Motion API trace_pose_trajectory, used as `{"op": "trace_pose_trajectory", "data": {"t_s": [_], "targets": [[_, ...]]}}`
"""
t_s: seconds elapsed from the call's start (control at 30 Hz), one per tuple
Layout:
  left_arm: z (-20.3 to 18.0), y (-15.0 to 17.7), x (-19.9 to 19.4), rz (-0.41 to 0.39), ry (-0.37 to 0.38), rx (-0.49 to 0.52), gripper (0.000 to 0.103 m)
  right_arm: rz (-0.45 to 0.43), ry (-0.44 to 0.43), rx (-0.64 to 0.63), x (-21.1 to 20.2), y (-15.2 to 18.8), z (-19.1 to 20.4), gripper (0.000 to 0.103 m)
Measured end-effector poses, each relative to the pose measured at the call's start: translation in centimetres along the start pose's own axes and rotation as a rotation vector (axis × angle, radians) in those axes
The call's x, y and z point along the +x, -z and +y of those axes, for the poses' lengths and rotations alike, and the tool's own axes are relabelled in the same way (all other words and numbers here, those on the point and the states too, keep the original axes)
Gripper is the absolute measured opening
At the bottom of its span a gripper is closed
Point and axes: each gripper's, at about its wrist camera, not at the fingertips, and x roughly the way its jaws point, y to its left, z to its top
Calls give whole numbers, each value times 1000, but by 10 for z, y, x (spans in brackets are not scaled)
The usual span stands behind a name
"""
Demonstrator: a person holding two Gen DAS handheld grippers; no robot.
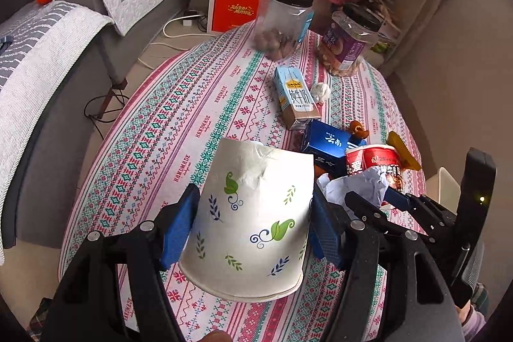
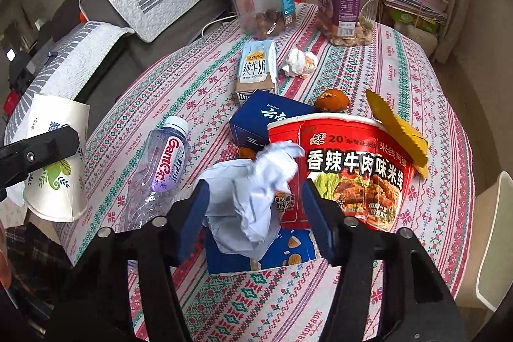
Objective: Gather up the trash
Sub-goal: 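Grasp the white leaf-print paper cup with the left gripper while the right grasps crumpled paper, then carry both items to the white bin and open both grippers over it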
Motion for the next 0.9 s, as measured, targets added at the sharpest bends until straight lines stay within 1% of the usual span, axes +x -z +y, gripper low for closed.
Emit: {"op": "trace_pose_trajectory", "data": {"t_s": [0.03, 0.07, 0.13, 0.23, 0.37, 0.5, 0.6, 0.7, 0.9], "targets": [[0, 0, 1, -5, 0, -2, 66, 11, -2, 4, 3, 0, -1, 24], [0, 0, 1, -12, -1, -2, 66, 19, -2, 13, 4, 0, -3, 19], [-2, -1, -1, -33, -5, 3, 66, 8, -9, 34, 2, 0, -7, 15], [-8, -4, -5, -67, -2, 10, 66, -31, -24, 55, -8, -1, -13, 14], [-18, -7, -12, -110, 16, 17, 66, -103, -29, 65, -32, -4, -19, 14], [-35, -10, -17, -148, 38, 30, 66, -178, -15, 86, -61, -7, -32, 14], [-52, -12, -20, -172, 54, 49, 66, -230, 0, 115, -85, -9, -49, 14], [-71, -14, -20, -182, 68, 71, 66, -262, 34, 139, -103, -8, -70, 14], [-116, -13, -18, -194, 105, 138, 66, -295, 160, 210, -135, -3, -128, 14]]}}
